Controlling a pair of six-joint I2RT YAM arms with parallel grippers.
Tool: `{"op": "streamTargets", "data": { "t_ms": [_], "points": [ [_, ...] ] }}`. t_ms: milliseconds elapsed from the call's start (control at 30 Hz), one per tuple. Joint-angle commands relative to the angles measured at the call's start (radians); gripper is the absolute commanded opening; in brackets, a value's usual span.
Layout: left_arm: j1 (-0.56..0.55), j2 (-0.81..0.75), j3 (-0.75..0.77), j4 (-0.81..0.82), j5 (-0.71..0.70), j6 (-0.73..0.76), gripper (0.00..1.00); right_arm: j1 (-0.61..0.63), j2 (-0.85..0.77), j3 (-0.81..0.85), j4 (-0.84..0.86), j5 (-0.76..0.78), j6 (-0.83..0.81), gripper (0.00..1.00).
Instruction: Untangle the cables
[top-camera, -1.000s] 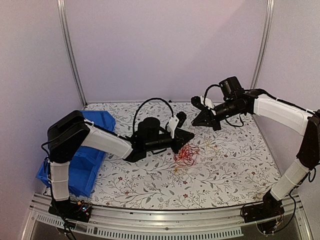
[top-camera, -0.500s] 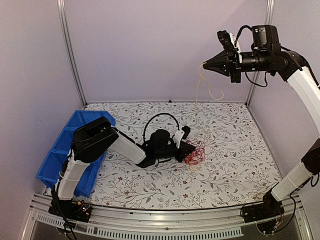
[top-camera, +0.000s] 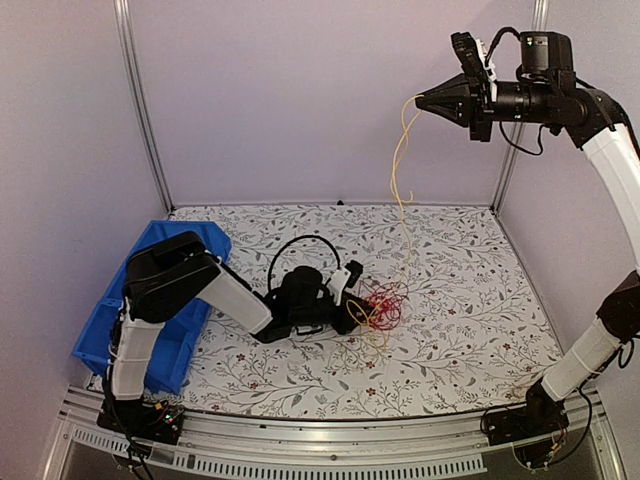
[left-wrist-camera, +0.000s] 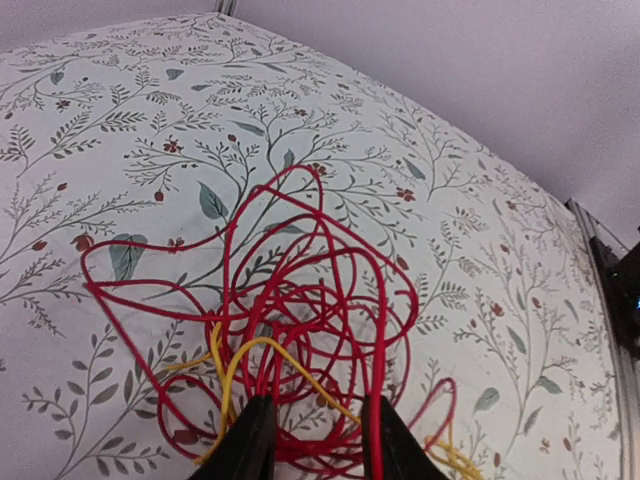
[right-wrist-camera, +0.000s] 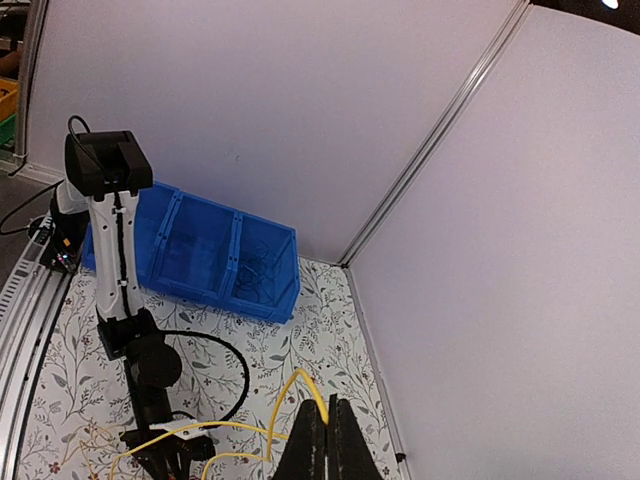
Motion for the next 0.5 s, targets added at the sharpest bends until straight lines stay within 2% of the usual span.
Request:
{"op": "streamTargets", "data": {
  "t_ms": [0,133,333,467],
  "points": [
    [0.011,-0.158,-0.098,0.159,0.015,-0.052,0.33,-0.006,-0.005,-0.016,0.029,0.031,0.05,0.0],
    [0.009,-0.249,-0.16,0.213,-0.014,-0.089,0.42,-0.007,0.015,0.118,0.031,0.124,0.053,0.0],
    [0.009,-0.322,-0.156,0.137,-0.085,-0.09,0.45,-0.012,0.098,0.391,0.018,0.206,0.02,0.0],
    [0.007,-0.4,-0.163,0.123,-0.166,-0.05,0.48,-0.012,0.107,0.407,0.021,0.21,0.024,0.0]
  ]
}}
